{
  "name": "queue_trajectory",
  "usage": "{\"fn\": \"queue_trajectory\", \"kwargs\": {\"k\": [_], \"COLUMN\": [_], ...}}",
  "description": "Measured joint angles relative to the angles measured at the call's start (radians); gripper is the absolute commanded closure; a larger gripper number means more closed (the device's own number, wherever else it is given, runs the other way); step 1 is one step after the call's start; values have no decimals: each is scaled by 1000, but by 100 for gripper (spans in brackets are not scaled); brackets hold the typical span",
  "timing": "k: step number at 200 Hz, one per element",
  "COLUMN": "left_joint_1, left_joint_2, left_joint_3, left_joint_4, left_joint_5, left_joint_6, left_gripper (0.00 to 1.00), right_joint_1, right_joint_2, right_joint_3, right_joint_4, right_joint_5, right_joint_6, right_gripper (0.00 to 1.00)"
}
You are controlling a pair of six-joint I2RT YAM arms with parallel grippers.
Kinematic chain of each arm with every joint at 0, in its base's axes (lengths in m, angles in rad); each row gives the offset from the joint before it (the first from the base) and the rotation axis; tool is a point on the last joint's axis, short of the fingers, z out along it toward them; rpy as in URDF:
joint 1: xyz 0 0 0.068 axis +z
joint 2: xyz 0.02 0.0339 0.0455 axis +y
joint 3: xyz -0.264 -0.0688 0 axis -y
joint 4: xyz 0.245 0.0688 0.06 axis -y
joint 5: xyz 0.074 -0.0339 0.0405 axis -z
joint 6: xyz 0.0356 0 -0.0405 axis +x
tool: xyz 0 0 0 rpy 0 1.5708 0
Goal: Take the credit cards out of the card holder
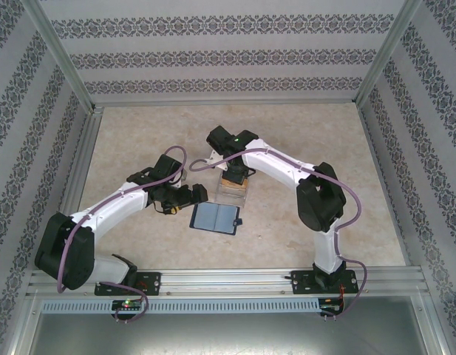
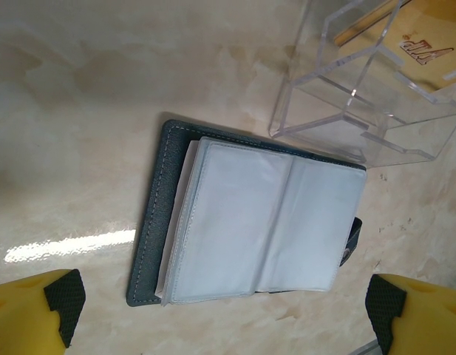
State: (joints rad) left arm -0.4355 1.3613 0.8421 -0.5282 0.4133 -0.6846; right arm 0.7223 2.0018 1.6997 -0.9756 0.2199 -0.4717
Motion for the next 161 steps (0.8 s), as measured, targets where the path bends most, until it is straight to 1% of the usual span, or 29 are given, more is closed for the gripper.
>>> {"fn": "queue_trajectory", "kwargs": {"k": [35, 125, 138, 161], "left_joint_1": [0, 1, 3, 6], "left_joint_2": [0, 3, 3, 3], "left_joint_3": [0, 0, 0, 0], "left_joint_4": [0, 0, 0, 0], "left_joint_5": [0, 1, 2, 3], "left_joint_6": [0, 0, 0, 0], "left_gripper": [0, 0, 0, 1], "right_joint_1": [-7, -13, -13, -13], "right_joint_2": [6, 24, 24, 24], "right_joint_3": [0, -1, -1, -1], "right_joint_4": [6, 23, 23, 30], "right_joint_5": [-2, -13, -10, 8], "right_joint_6": [1, 1, 0, 0], "right_gripper": [90, 89, 88, 83]}}
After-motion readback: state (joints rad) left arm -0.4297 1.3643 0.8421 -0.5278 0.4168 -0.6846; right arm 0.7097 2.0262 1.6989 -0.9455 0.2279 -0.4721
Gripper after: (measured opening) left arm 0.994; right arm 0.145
